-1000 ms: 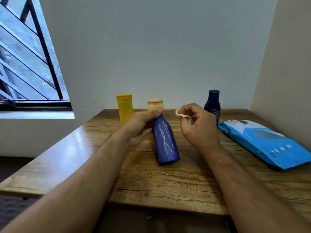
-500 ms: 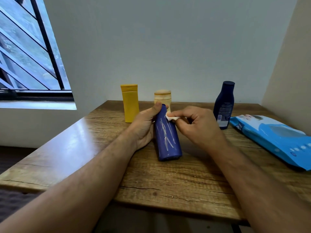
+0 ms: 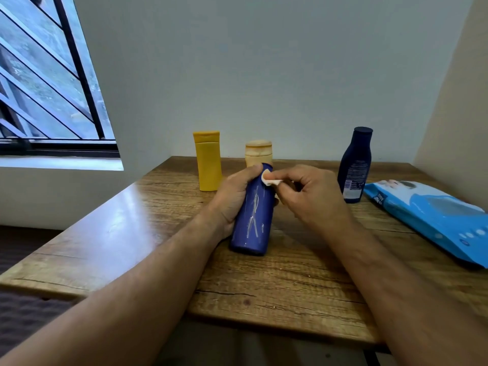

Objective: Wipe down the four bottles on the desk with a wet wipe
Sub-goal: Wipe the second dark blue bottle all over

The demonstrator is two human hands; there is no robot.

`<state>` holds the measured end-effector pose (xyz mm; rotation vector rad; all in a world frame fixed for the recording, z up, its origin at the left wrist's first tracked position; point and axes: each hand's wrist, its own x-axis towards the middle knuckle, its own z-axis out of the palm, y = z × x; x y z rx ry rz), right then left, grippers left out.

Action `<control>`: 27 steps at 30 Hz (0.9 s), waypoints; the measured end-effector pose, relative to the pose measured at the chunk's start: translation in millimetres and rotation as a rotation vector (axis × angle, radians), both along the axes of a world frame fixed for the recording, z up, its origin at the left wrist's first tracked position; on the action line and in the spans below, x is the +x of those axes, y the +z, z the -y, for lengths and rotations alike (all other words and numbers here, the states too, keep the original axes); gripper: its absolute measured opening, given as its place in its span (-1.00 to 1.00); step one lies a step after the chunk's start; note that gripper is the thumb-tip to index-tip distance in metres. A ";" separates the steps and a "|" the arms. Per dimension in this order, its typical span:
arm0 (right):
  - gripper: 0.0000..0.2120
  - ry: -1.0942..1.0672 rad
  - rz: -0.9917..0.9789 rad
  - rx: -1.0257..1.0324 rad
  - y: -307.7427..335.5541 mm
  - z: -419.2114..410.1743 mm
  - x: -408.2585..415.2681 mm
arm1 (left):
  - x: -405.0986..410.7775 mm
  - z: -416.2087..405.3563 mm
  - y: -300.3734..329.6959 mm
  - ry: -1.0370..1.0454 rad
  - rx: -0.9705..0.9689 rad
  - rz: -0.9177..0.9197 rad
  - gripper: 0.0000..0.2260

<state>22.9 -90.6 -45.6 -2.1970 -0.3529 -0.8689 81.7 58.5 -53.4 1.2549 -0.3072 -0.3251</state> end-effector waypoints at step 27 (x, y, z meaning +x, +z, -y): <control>-0.89 0.171 -0.208 -0.017 0.3 -21.1 -17.2 | -5.7 -4.0 8.1 0.060 -0.291 -0.116 -0.65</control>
